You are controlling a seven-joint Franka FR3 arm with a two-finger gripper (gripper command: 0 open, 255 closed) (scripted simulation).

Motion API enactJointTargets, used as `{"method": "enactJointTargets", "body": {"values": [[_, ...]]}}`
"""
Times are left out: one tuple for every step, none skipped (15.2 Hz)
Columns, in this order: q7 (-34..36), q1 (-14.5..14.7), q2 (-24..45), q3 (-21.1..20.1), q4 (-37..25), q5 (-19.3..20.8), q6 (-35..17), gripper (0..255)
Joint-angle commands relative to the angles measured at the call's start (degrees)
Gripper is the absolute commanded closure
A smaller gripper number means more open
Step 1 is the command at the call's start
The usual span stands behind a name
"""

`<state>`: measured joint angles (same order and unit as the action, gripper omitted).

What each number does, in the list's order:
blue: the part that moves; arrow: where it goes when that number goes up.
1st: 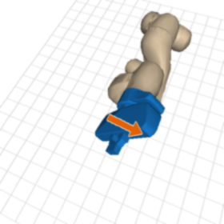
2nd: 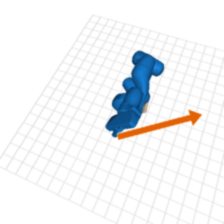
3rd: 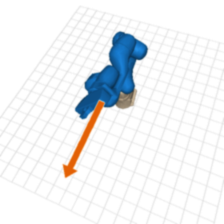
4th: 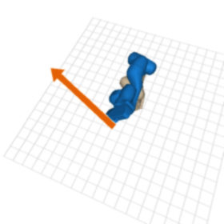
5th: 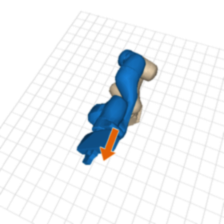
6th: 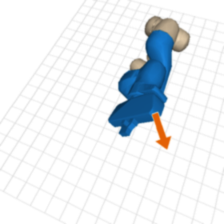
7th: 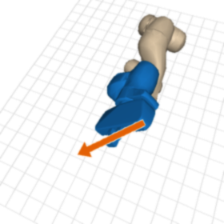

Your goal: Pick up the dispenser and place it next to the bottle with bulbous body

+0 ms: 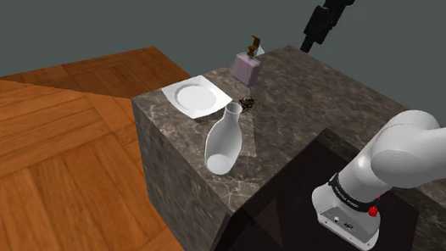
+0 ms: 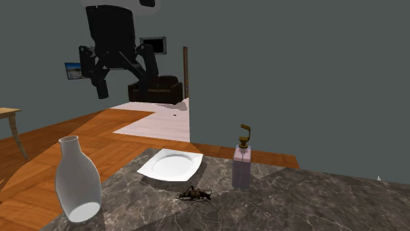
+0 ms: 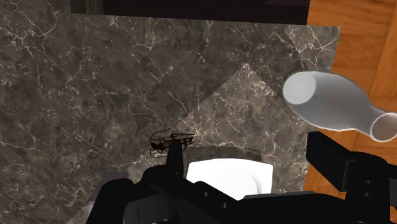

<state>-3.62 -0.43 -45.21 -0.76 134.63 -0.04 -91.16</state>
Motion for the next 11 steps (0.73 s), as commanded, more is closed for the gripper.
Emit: {"method": "enactJointTargets", "body": {"values": [[0.0, 0.0, 0.0, 0.0, 0.0, 0.0, 0.0, 0], [-0.58, -0.29, 0.86, 0.64, 0.76, 0.4, -2.0, 0], [-1.14, -0.58, 1.81, 1.29, 1.45, 0.77, -4.01, 0], [-1.71, -0.87, 2.83, 1.94, 2.05, 1.13, -6.02, 0], [-2.27, -1.15, 3.94, 2.59, 2.57, 1.46, -8.03, 0], [-2.82, -1.42, 5.12, 3.25, 3.01, 1.77, -10.05, 0], [-3.38, -1.69, 6.38, 3.9, 3.37, 2.05, -12.05, 0], [-3.94, -1.94, 7.72, 4.56, 3.65, 2.29, -14.05, 0], [-4.5, -2.19, 9.12, 5.22, 3.85, 2.5, -16.03, 0], [-5.08, -2.42, 10.6, 5.87, 3.96, 2.67, -18.0, 0], [-5.65, -2.61, 12.14, 6.54, 3.98, 2.81, -19.95, 0]]}}
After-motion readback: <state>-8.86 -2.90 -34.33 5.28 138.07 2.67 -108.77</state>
